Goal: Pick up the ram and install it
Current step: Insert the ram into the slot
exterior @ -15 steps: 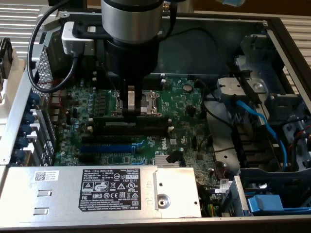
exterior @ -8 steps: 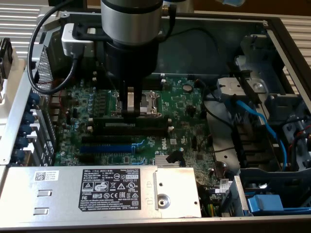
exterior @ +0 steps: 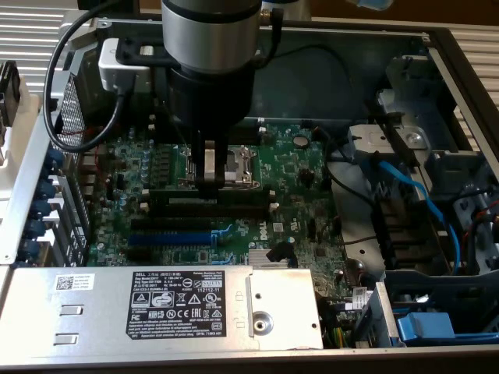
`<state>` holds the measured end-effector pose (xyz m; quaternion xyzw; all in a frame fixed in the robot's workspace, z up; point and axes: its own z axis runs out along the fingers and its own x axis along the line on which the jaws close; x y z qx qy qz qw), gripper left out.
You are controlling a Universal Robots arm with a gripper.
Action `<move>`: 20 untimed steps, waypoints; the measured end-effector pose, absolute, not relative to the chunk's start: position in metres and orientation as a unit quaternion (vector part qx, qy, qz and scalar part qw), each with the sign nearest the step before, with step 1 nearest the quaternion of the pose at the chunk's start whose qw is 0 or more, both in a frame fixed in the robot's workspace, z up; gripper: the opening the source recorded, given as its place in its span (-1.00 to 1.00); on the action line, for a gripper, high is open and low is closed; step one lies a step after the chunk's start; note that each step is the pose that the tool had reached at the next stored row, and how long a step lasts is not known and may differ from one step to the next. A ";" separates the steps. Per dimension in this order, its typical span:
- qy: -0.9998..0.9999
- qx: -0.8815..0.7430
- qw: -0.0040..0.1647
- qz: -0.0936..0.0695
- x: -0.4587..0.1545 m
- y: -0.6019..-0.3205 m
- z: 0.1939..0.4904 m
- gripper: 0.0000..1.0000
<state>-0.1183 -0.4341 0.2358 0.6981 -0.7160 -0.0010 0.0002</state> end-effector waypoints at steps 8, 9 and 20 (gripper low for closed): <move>-0.716 0.698 0.000 -0.001 -0.118 -0.434 0.235 -0.76; -0.716 0.698 0.000 -0.001 -0.118 -0.434 0.234 -0.76; -0.716 0.698 0.000 -0.001 -0.118 -0.434 0.232 -0.76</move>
